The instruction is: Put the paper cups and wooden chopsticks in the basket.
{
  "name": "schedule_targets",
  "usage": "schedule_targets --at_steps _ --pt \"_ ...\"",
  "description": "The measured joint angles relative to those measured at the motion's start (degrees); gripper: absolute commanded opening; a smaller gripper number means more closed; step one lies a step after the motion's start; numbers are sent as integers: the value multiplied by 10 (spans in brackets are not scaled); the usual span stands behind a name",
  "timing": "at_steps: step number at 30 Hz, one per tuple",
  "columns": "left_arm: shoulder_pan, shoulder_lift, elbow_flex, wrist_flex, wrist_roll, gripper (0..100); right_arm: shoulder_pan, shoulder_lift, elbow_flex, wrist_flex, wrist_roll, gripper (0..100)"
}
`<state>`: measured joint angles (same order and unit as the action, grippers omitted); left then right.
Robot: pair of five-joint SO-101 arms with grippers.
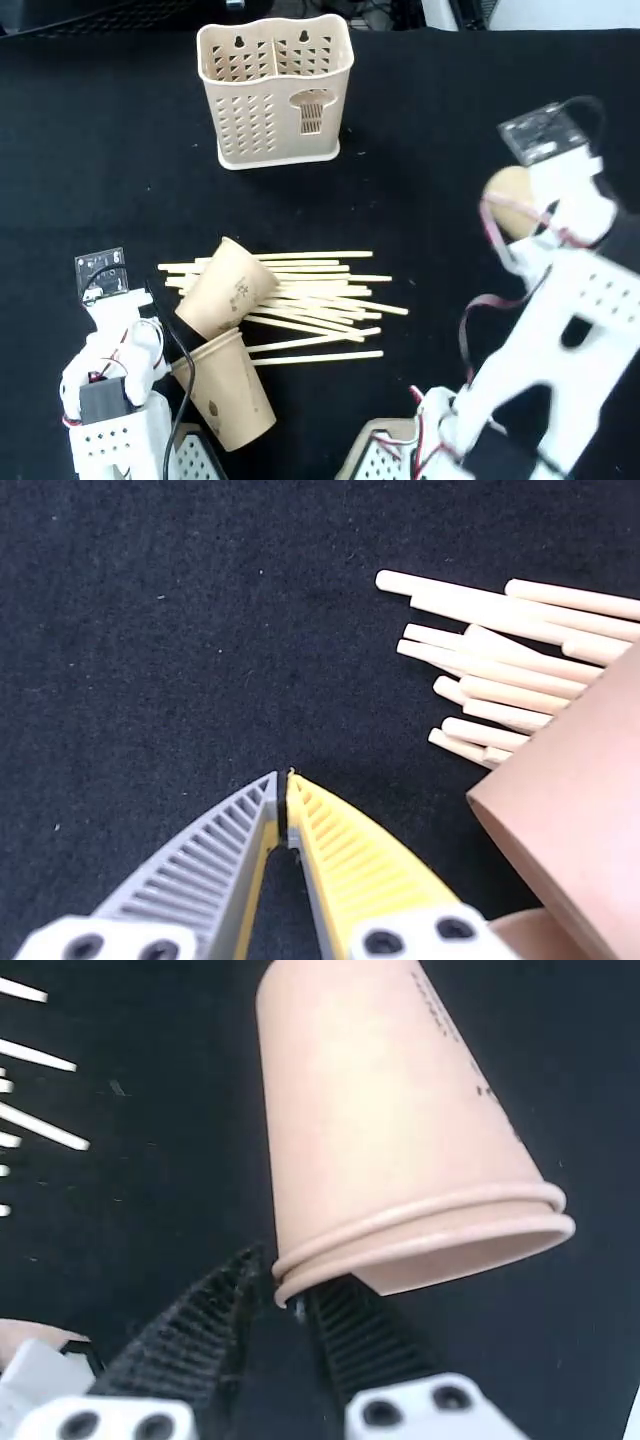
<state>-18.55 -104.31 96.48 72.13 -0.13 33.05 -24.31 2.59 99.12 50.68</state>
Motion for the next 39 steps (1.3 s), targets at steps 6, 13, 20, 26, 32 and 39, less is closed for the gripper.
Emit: schedule_targets --at_steps 6,13,20,26,32,39 --pt "0 0 0 0 0 30 34 137 -37 2 33 12" --pt "0 0 0 0 0 30 68 192 -39 2 76 12" --pt "0 0 0 0 0 30 76 199 -34 2 83 12" --pt "0 0 0 0 0 30 49 199 19 2 83 12" --pt "0 0 0 0 0 30 8 199 62 -20 83 12" --pt "0 0 0 0 0 30 -35 199 75 -40 83 15"
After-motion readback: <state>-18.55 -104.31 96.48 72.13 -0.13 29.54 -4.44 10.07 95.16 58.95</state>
